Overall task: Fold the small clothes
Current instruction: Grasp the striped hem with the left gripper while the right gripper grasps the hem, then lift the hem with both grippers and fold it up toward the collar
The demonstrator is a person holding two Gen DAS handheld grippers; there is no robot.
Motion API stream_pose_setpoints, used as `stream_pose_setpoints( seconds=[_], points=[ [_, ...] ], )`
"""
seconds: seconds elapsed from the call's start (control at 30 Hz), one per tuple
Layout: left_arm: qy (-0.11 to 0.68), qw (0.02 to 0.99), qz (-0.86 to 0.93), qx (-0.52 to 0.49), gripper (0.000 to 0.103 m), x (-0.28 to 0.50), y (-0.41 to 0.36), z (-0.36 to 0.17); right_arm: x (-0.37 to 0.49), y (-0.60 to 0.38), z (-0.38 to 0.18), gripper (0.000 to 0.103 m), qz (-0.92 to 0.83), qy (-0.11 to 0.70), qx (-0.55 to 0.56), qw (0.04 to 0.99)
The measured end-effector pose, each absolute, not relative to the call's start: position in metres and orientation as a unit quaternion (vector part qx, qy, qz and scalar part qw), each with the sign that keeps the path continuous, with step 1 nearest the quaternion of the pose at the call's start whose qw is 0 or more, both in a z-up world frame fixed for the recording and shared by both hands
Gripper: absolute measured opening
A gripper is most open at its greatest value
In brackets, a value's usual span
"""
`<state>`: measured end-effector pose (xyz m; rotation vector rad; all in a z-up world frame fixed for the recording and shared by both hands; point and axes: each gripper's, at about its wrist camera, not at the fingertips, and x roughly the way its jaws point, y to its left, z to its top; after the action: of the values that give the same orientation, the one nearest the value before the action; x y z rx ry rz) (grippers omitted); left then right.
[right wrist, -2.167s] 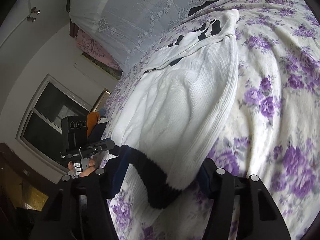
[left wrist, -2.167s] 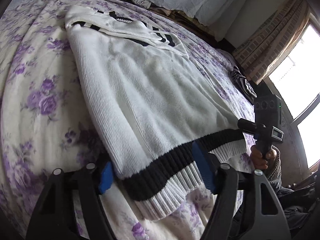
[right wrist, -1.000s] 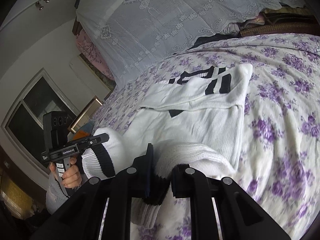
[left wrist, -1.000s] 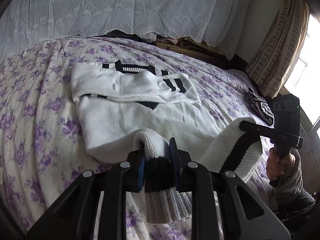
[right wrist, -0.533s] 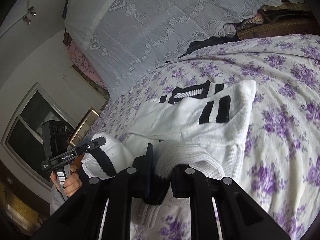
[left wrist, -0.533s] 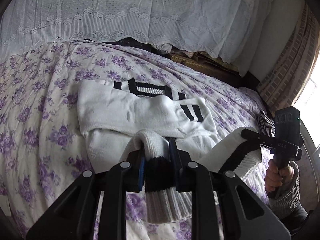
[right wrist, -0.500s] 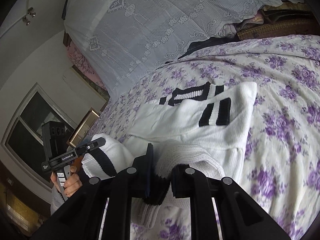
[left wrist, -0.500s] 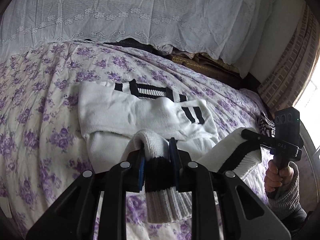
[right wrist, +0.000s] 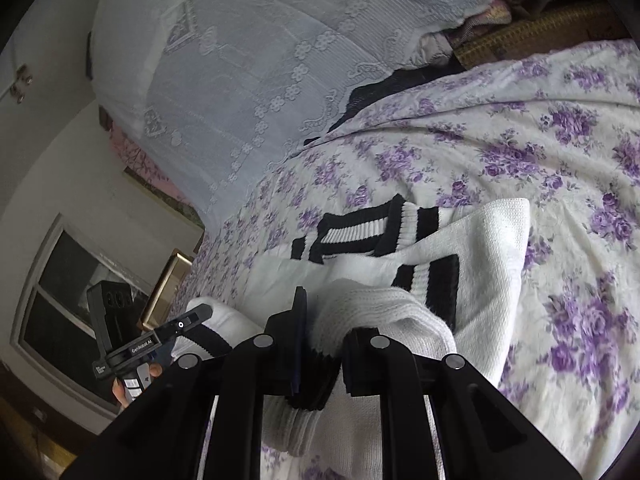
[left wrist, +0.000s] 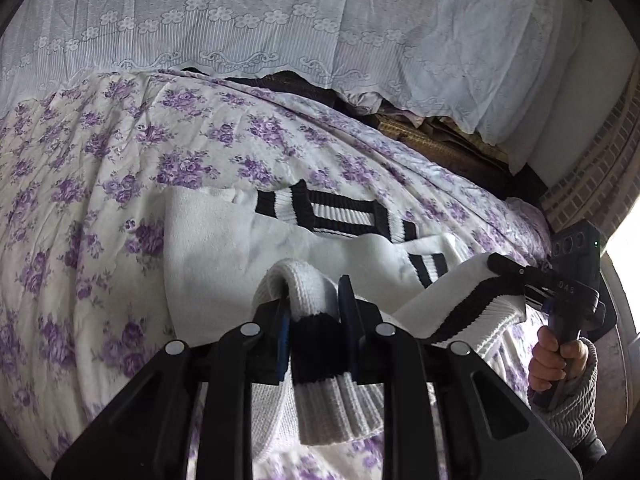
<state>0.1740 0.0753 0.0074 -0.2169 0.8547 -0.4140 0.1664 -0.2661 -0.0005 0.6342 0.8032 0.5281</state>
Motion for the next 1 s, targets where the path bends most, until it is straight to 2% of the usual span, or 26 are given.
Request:
stream_pose_setpoints(
  seconds=[0.3, 0.5, 0.53, 0.57, 0.6, 0.63, 0.67, 0.7, 0.77, 0.9, 1.0],
  points=[
    [0.417, 0.881, -0.19, -0.113, 0.02, 0.232, 0.072, -0.007, 0.217, -0.281, -0.036, 0.015, 0.216, 0.396, 0.346, 0.823],
    [0.451, 0.859, -0.177, -0.164, 0.025, 0.268, 0.081, -0.051, 0.24, -0.282, -0.072, 0.017, 0.209, 0.406, 0.352, 0.817],
    [0.444, 0.858, -0.189, -0.176, 0.025, 0.266, 0.086, -0.05, 0.24, -0.283, -0.07, 0.02, 0.214, 0.405, 0.353, 0.816],
    [0.439, 0.858, -0.195, -0.18, 0.028, 0.263, 0.09, -0.047, 0.238, -0.283, -0.066, 0.025, 0.22, 0.402, 0.354, 0.815],
    [0.43, 0.862, -0.195, -0.183, 0.036, 0.259, 0.094, -0.042, 0.235, -0.285, -0.061, 0.041, 0.228, 0.391, 0.358, 0.817],
    [0.413, 0.871, -0.189, -0.185, 0.045, 0.254, 0.1, -0.035, 0.231, -0.286, -0.056, 0.05, 0.232, 0.38, 0.36, 0.82],
    [0.384, 0.89, -0.163, -0.183, 0.073, 0.244, 0.108, -0.022, 0.226, -0.288, -0.05, 0.052, 0.234, 0.369, 0.36, 0.824],
    [0.358, 0.905, -0.144, -0.18, 0.091, 0.234, 0.115, -0.012, 0.222, -0.289, -0.046, 0.055, 0.239, 0.361, 0.359, 0.827],
    [0.33, 0.921, -0.137, -0.154, 0.092, 0.216, 0.121, 0.005, 0.212, -0.292, -0.032, 0.059, 0.244, 0.345, 0.349, 0.836],
    [0.358, 0.91, -0.19, -0.085, 0.092, 0.194, 0.103, 0.006, 0.189, -0.298, -0.013, 0.059, 0.24, 0.323, 0.319, 0.858],
    [0.375, 0.896, -0.237, 0.009, 0.092, 0.169, 0.074, -0.003, 0.174, -0.286, -0.008, 0.049, 0.267, 0.343, 0.279, 0.856]
  ],
)
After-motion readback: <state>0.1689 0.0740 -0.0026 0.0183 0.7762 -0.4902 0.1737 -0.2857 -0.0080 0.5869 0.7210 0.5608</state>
